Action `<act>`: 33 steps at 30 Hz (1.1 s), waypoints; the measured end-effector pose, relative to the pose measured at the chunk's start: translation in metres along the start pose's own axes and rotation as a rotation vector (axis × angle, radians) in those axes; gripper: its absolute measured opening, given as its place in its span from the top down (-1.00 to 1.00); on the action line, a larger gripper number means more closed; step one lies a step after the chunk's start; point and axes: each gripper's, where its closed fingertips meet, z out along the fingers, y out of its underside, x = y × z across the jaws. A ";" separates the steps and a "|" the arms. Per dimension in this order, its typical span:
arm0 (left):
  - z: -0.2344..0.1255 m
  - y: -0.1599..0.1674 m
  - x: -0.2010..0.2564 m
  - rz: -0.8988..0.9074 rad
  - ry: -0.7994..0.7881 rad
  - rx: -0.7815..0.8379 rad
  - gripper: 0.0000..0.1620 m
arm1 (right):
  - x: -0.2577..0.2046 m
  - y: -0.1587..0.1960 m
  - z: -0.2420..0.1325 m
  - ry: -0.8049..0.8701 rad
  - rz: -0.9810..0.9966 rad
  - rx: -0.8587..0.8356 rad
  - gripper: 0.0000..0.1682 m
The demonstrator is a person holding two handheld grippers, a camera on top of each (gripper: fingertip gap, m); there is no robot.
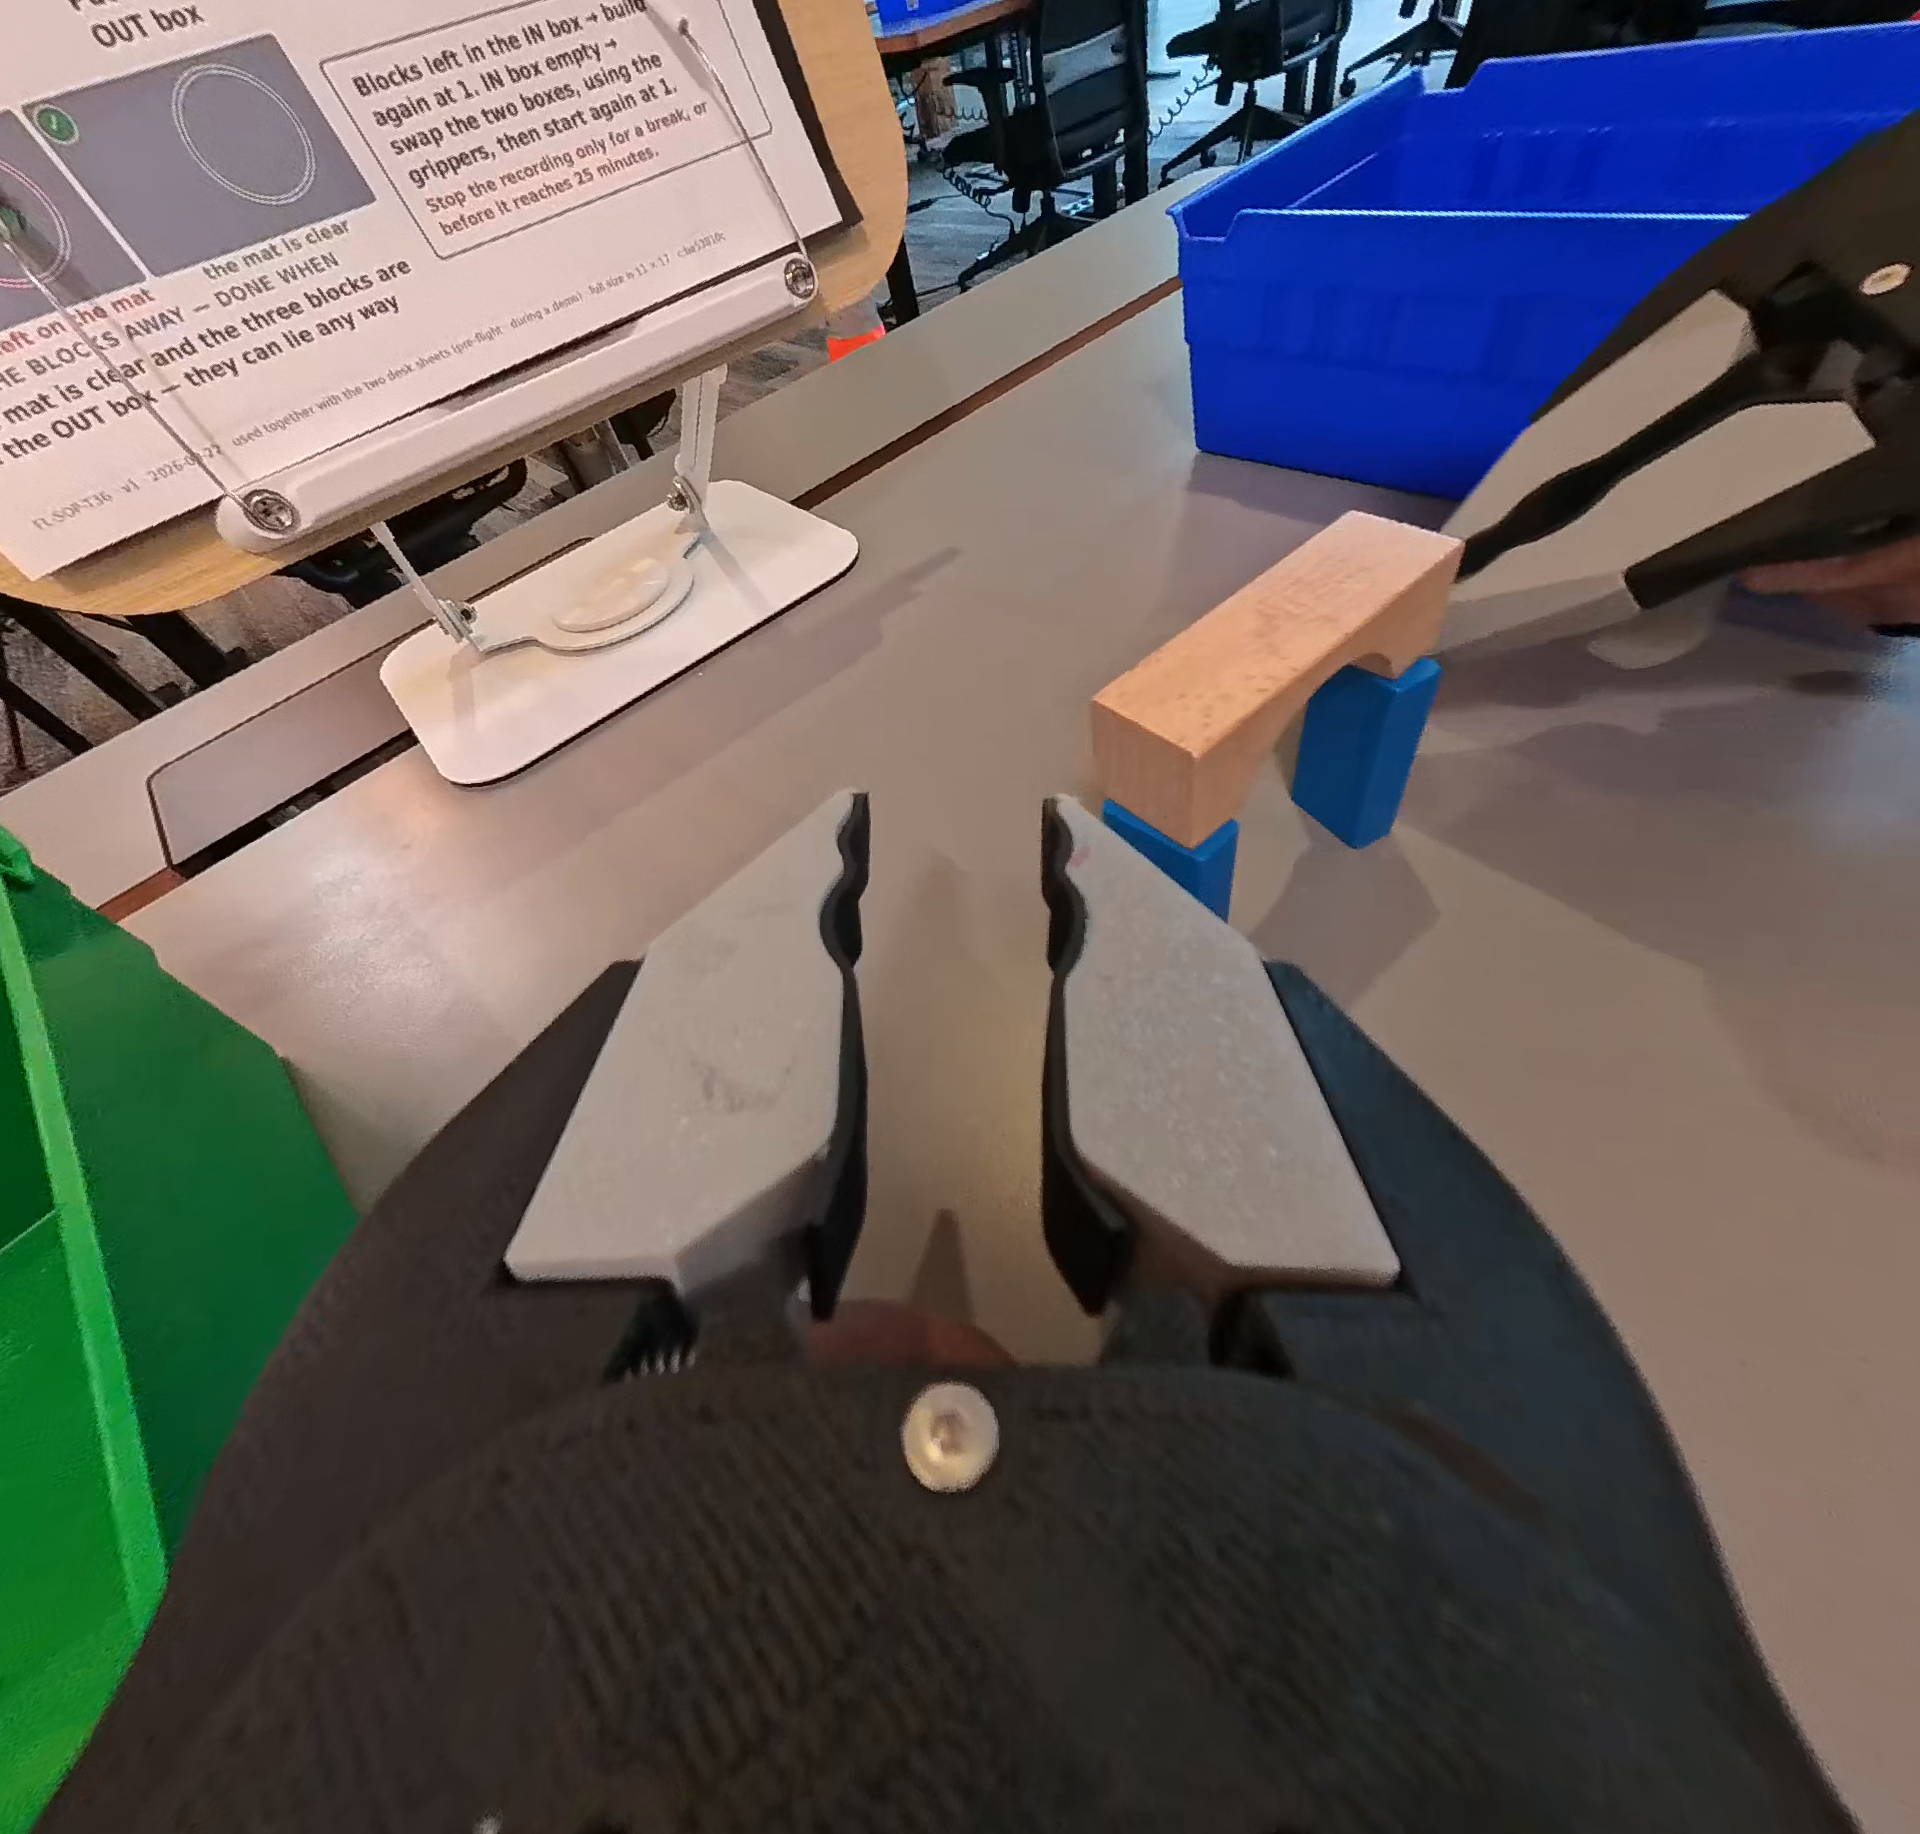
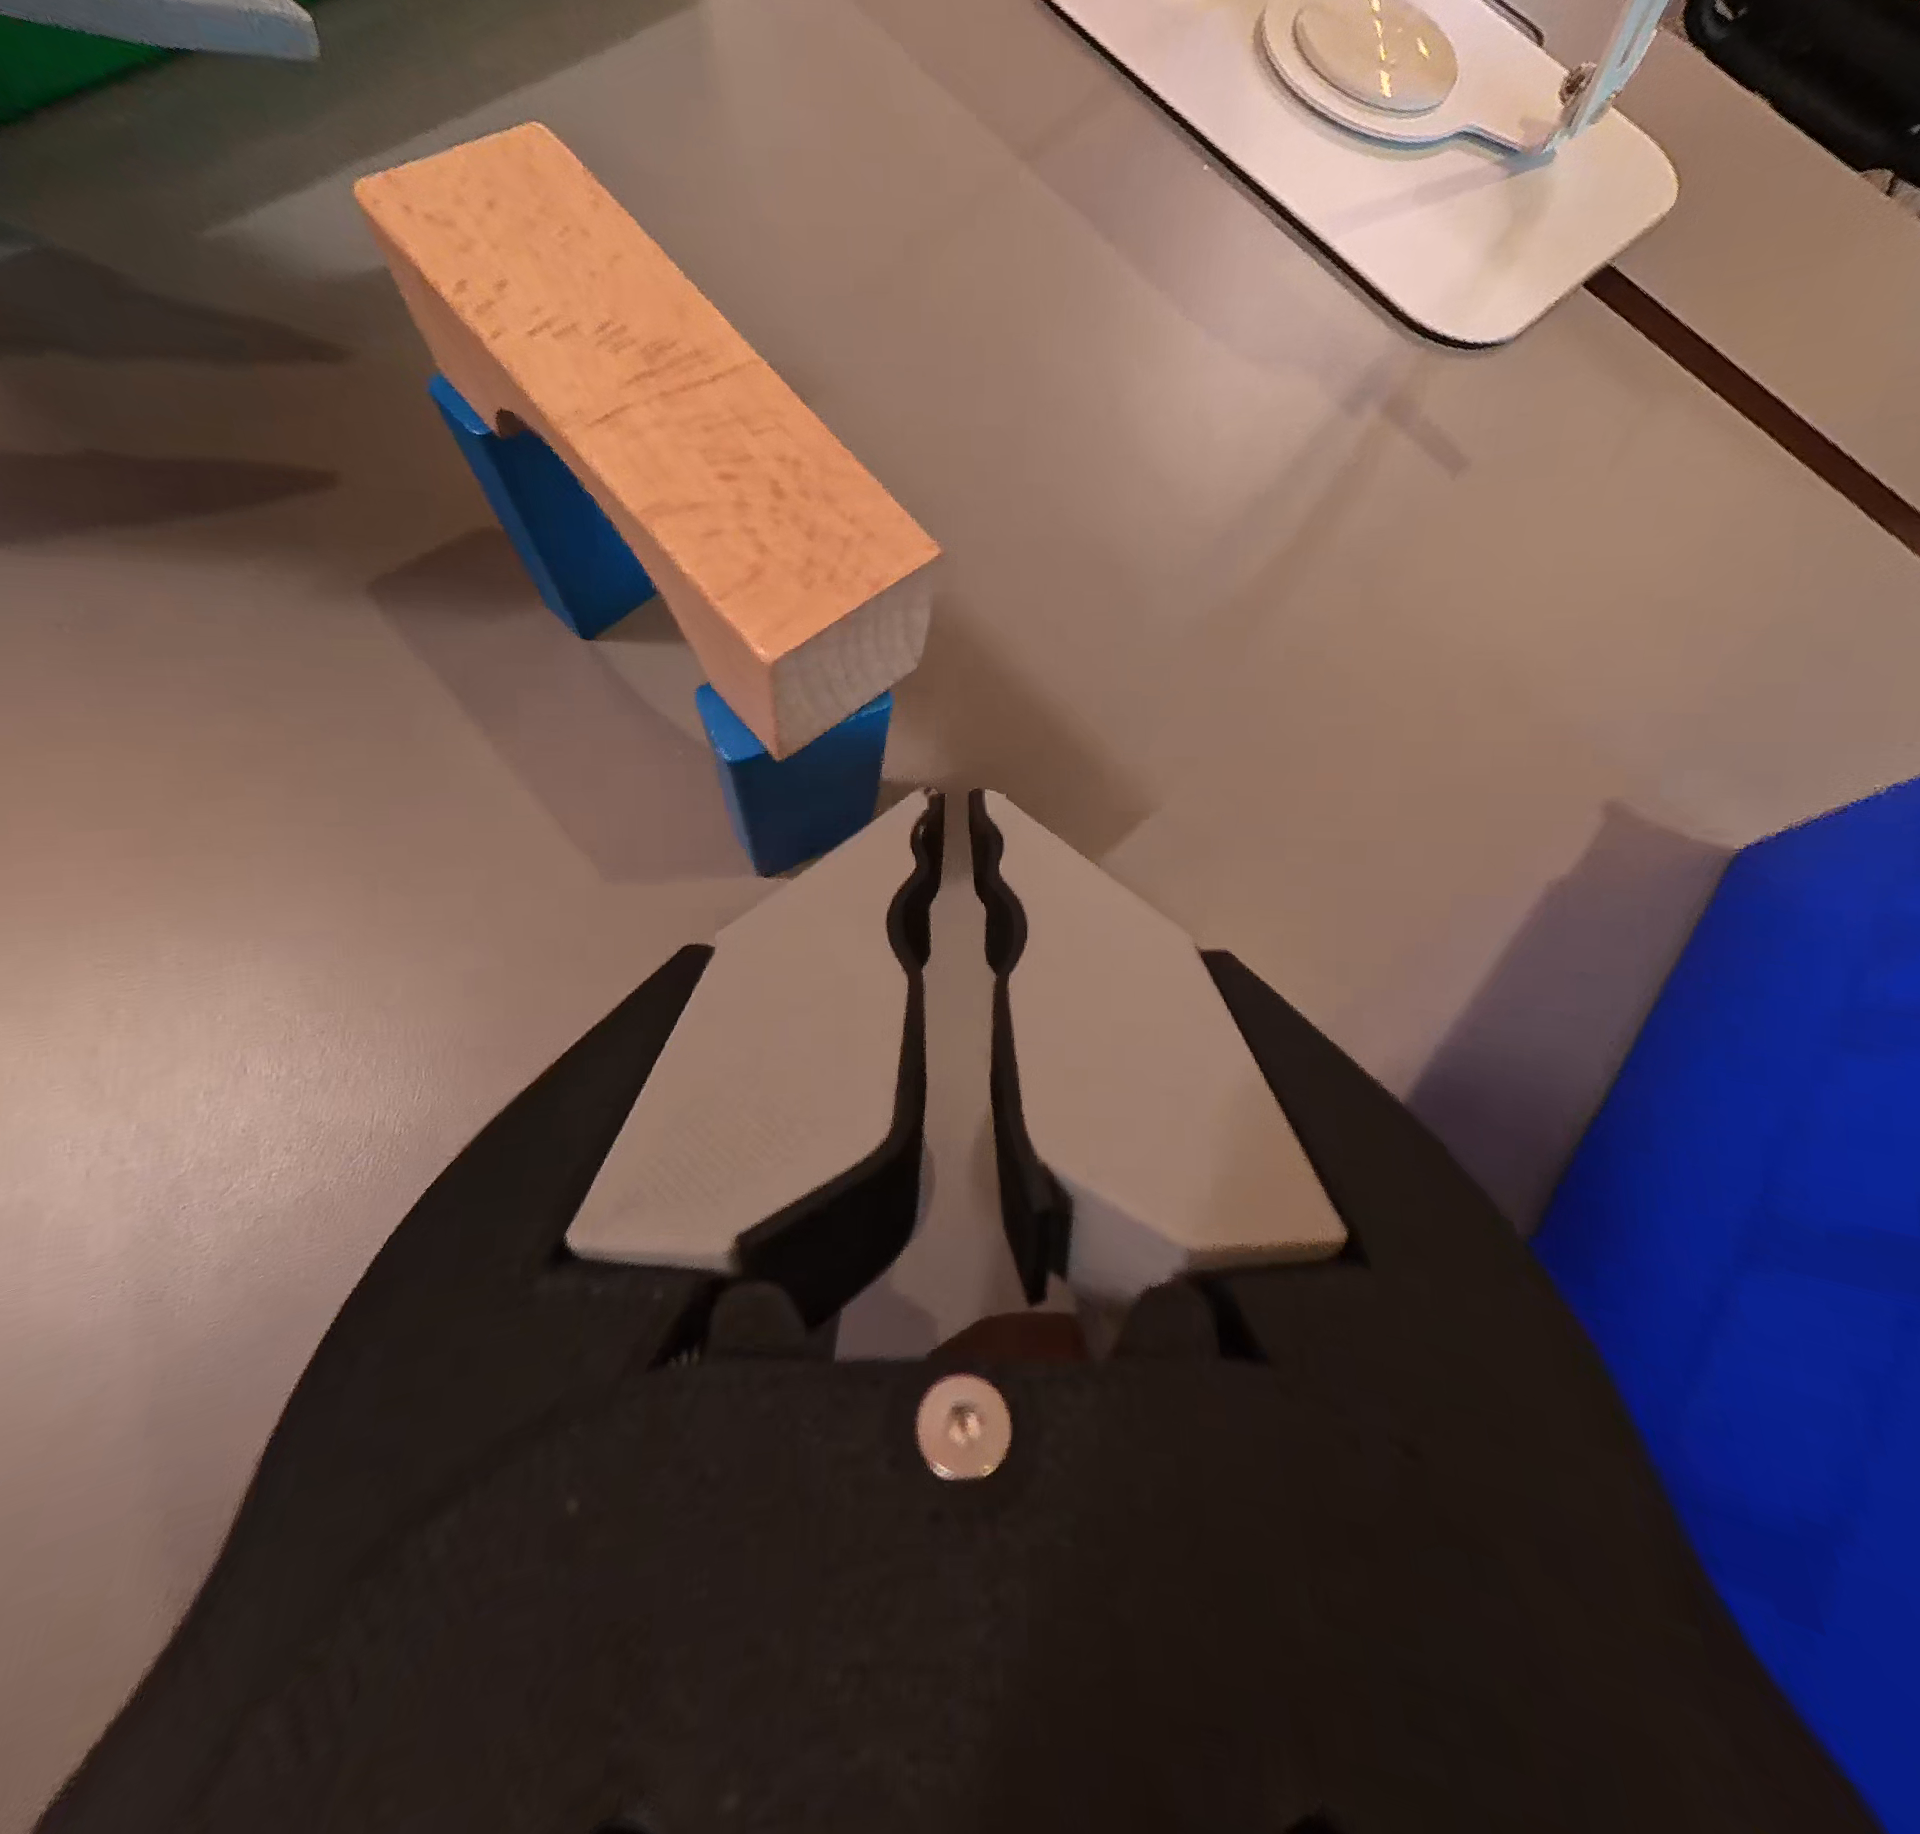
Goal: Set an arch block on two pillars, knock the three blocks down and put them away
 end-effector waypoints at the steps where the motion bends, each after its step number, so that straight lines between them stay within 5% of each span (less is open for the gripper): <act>1: 0.000 0.000 0.000 -0.001 0.001 0.001 0.62 | 0.005 0.001 -0.001 0.030 0.007 -0.011 0.96; 5: -0.001 0.000 0.000 -0.002 0.002 -0.001 0.62 | 0.004 0.006 -0.019 0.083 0.032 0.022 0.91; 11: -0.002 -0.002 0.003 0.003 0.008 0.002 0.62 | -0.068 0.002 -0.021 -0.071 -0.020 0.173 0.98; 23: -0.003 -0.003 0.006 0.002 0.018 0.001 0.62 | -0.070 -0.027 0.015 0.087 -0.099 0.149 0.96; 33: -0.007 -0.009 0.008 -0.002 0.028 0.021 0.62 | -0.062 -0.011 0.016 0.137 -0.100 0.080 0.77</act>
